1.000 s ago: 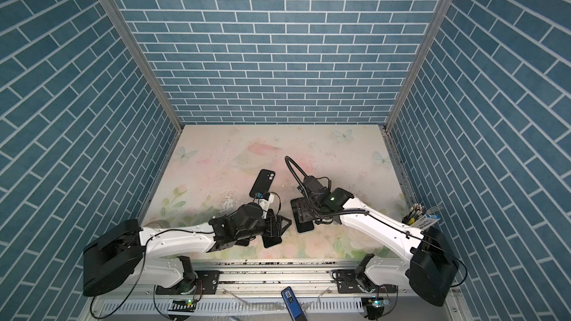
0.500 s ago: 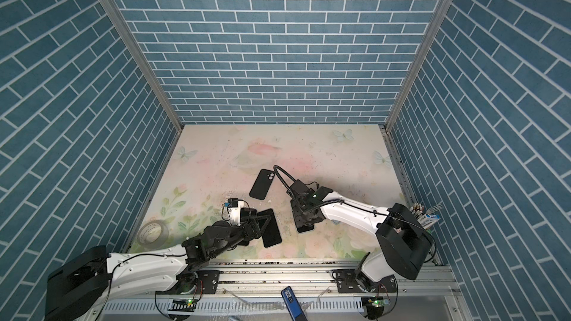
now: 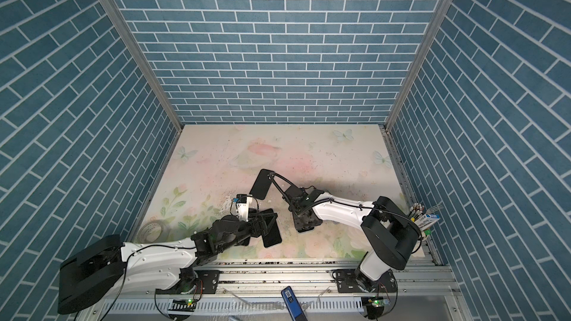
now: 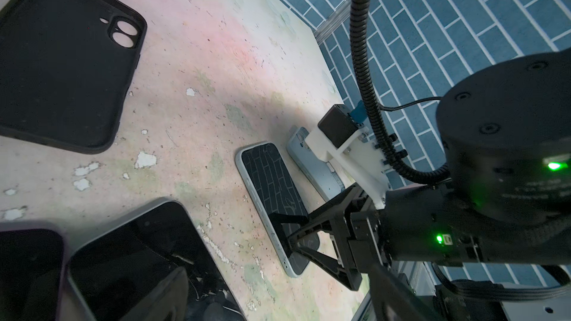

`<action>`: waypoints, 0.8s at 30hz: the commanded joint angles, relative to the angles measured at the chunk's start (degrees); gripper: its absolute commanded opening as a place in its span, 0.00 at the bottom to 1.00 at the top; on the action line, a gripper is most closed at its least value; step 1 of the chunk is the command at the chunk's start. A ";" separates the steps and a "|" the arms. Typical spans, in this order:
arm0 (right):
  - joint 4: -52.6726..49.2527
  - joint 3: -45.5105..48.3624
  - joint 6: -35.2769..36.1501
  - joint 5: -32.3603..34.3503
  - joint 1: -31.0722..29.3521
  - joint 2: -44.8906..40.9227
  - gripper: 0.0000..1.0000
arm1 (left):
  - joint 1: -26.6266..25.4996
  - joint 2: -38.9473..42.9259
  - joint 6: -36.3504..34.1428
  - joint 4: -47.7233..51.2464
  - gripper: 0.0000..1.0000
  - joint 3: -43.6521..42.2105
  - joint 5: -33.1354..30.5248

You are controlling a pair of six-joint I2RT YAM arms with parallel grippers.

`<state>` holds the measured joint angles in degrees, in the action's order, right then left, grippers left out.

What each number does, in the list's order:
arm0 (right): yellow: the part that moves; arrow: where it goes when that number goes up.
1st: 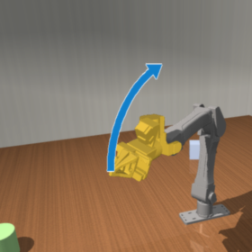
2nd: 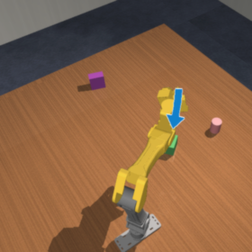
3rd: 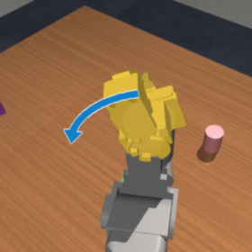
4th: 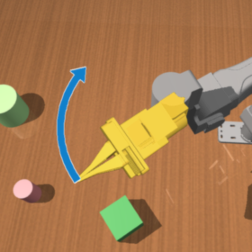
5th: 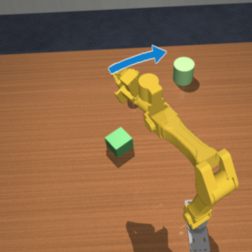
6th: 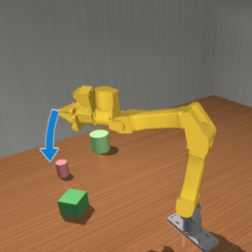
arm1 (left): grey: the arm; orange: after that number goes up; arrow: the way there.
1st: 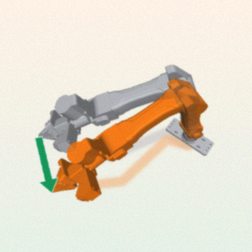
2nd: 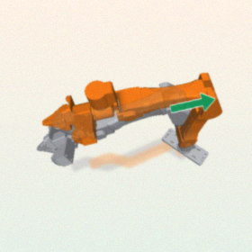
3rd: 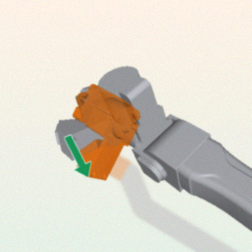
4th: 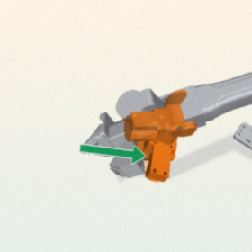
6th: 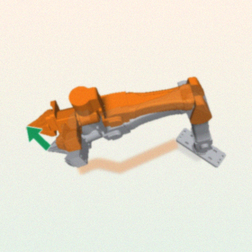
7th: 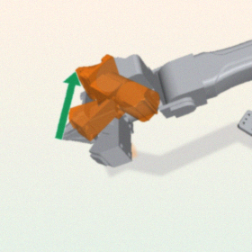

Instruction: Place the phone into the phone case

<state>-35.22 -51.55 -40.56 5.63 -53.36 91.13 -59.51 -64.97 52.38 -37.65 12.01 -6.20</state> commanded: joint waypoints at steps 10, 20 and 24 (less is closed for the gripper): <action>-3.63 -10.24 5.13 0.60 5.78 13.73 0.56 | 0.21 0.47 -3.16 2.87 0.93 2.46 -0.81; -9.03 -20.33 14.83 -1.06 10.43 15.02 0.64 | 0.36 1.35 -3.39 4.34 0.91 2.47 -3.55; -9.12 -20.37 15.40 -2.06 10.04 9.07 0.78 | 0.43 2.05 -3.15 3.94 0.90 3.21 -2.66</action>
<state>-40.91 -70.87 -27.75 4.47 -42.96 104.62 -59.44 -63.92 49.91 -34.11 13.72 -8.38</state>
